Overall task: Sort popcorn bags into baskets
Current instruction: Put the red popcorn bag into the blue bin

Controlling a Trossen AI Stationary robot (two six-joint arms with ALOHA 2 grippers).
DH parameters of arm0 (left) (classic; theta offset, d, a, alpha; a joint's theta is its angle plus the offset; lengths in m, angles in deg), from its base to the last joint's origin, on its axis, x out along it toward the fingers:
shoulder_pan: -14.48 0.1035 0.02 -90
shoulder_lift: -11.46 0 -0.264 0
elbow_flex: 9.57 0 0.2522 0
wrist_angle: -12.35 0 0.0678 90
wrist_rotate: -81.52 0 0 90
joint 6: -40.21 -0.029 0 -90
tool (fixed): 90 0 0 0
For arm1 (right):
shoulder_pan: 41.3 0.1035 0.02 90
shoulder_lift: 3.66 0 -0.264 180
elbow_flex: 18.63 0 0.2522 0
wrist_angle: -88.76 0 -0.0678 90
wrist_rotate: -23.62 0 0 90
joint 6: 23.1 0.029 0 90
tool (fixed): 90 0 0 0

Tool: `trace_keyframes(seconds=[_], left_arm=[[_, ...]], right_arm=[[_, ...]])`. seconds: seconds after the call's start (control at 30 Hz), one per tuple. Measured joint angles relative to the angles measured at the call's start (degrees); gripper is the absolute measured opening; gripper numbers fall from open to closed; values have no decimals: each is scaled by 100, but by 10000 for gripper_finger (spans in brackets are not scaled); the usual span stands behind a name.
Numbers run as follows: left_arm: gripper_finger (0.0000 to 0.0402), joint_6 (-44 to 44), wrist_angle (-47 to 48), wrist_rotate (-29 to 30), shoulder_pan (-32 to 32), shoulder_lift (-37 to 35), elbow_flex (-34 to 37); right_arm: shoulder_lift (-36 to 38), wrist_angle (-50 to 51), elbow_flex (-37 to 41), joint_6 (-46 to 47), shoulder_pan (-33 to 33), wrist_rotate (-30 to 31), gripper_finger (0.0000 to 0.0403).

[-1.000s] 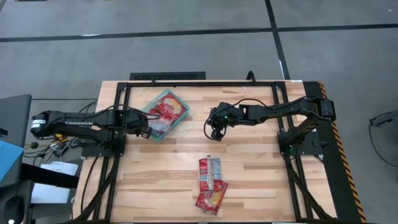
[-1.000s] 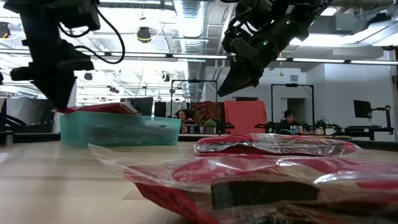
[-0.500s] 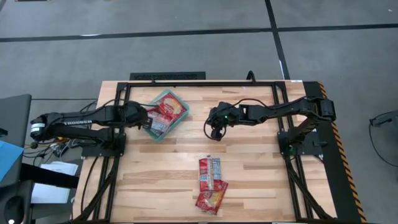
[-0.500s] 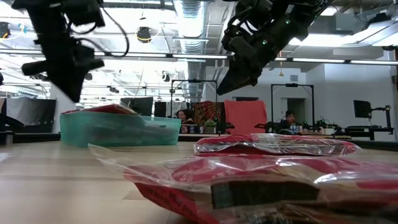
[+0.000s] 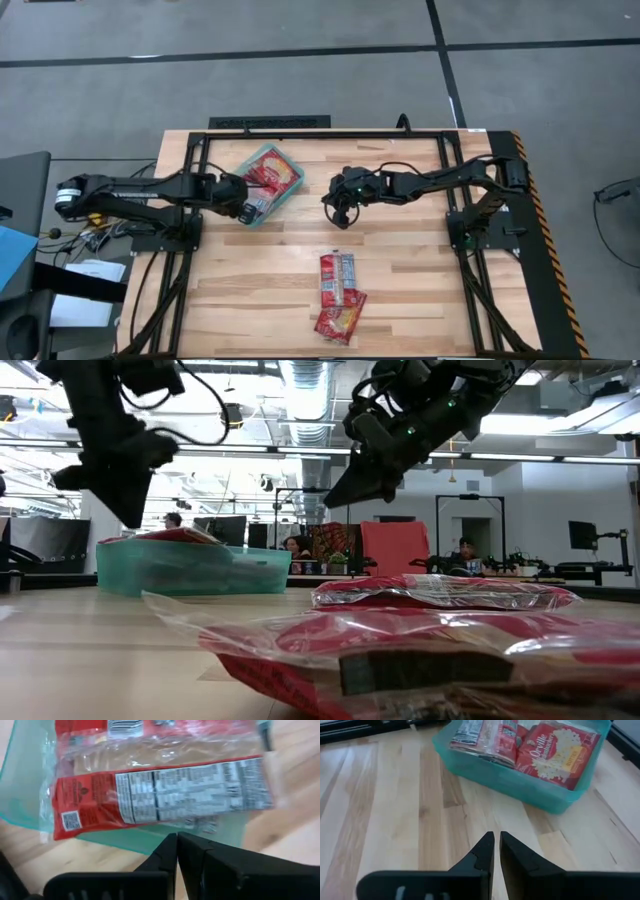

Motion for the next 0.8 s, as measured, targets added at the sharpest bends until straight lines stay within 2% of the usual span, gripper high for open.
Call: trace_keyframes(seconds=[0.3,0.5,0.67,0.73,0.8], left_arm=[[0,-171,413,749,161,773,63],[0,-148,535,1413,248,905,63],[0,-39,725,1229,249,736,-158],[0,-39,356,1053,150,572,-266],[0,-51,-462,1101,9,387,-297]], right_arm=[[2,2,0,-18,16,11,56],[2,10,0,-18,117,15,56],[2,13,0,-21,148,20,56],[2,13,0,-21,153,20,56],[2,17,0,-19,151,20,56]])
